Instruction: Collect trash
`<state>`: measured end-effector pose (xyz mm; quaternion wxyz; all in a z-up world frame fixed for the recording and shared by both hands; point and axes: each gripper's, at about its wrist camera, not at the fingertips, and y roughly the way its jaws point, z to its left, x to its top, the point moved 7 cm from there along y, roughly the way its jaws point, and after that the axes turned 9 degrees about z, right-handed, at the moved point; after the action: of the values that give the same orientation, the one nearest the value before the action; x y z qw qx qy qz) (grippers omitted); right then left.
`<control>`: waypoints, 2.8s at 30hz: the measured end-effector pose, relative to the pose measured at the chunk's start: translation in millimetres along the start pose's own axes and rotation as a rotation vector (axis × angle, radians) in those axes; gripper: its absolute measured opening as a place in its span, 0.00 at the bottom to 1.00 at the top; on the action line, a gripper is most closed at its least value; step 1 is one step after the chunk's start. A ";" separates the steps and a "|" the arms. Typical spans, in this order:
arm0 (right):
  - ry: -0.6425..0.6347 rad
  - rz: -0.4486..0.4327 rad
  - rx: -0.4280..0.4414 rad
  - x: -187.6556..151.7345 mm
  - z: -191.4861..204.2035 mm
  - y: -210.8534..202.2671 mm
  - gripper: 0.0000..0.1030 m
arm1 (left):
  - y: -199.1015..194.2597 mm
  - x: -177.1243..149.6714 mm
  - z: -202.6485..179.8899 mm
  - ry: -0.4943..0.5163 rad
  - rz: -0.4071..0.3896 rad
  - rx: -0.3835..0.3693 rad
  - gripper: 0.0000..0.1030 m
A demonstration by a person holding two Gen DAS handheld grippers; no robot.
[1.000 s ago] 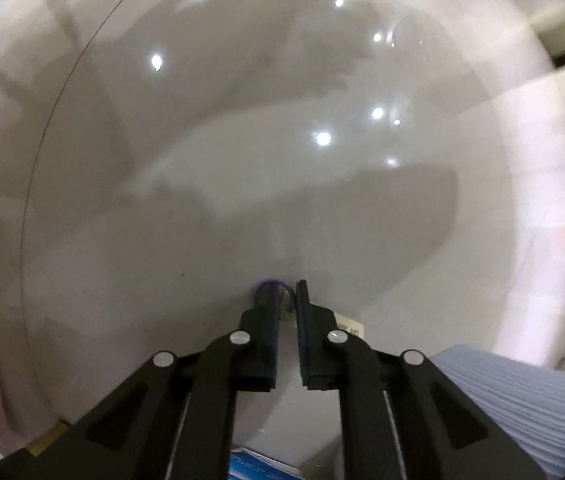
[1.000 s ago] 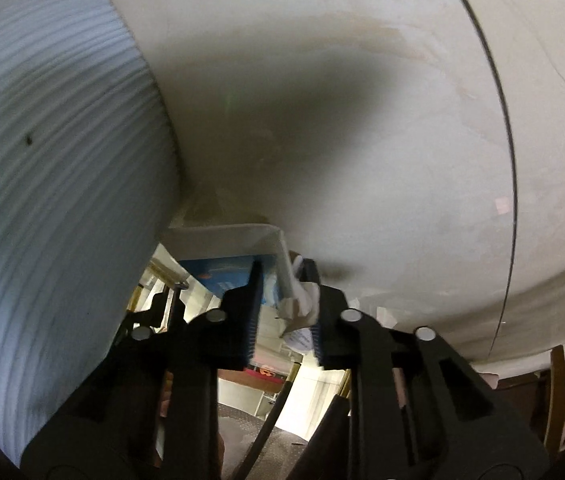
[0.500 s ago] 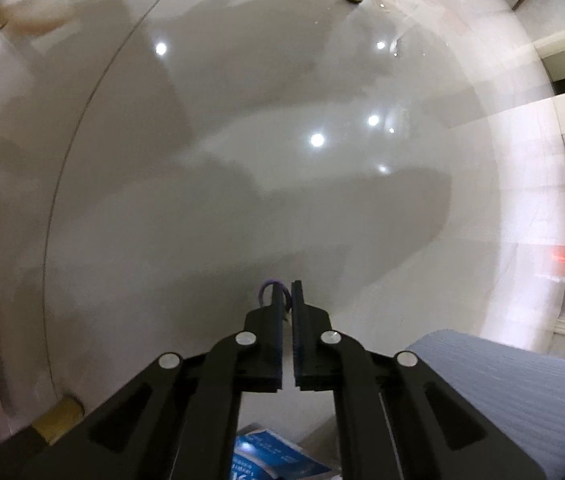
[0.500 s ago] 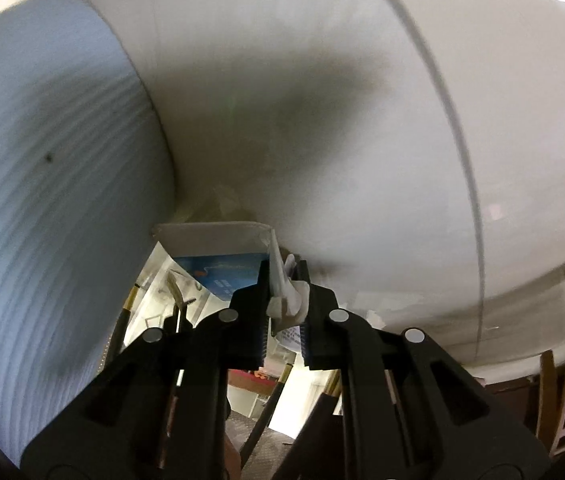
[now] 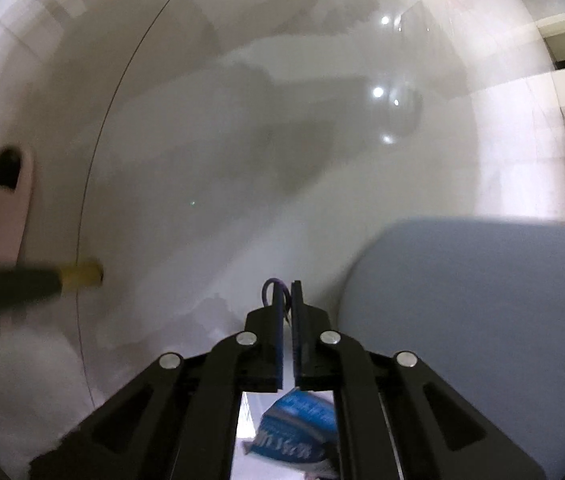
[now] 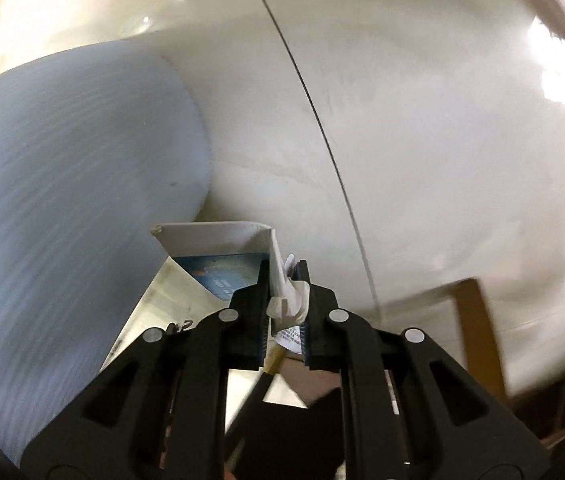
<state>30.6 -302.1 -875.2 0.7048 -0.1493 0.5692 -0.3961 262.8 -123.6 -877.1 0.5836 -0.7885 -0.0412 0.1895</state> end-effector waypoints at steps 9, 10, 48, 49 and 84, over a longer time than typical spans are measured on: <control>-0.192 -0.030 -0.150 -42.1 25.8 -86.3 0.12 | -63.1 -88.5 2.8 -0.048 0.108 -0.052 0.03; -0.205 -0.037 -0.150 -52.1 30.7 -92.2 0.12 | -71.4 -94.6 -1.2 -0.043 0.114 -0.055 0.03; -0.966 -0.466 -0.054 -136.9 244.9 -277.3 0.30 | -277.1 -118.1 -223.9 0.377 -0.096 -0.349 0.03; -0.965 -0.461 -0.068 -134.0 248.7 -274.4 0.46 | -274.6 -115.4 -222.7 0.380 -0.092 -0.341 0.03; -1.258 -0.613 -0.241 -226.5 257.1 -371.1 0.57 | -284.9 -203.5 -190.6 0.175 0.113 -0.447 0.81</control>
<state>114.5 -437.1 -395.7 0.7352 -0.5801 0.0265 -0.3495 185.3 -264.4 -512.3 0.3845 -0.9125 0.0130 0.1390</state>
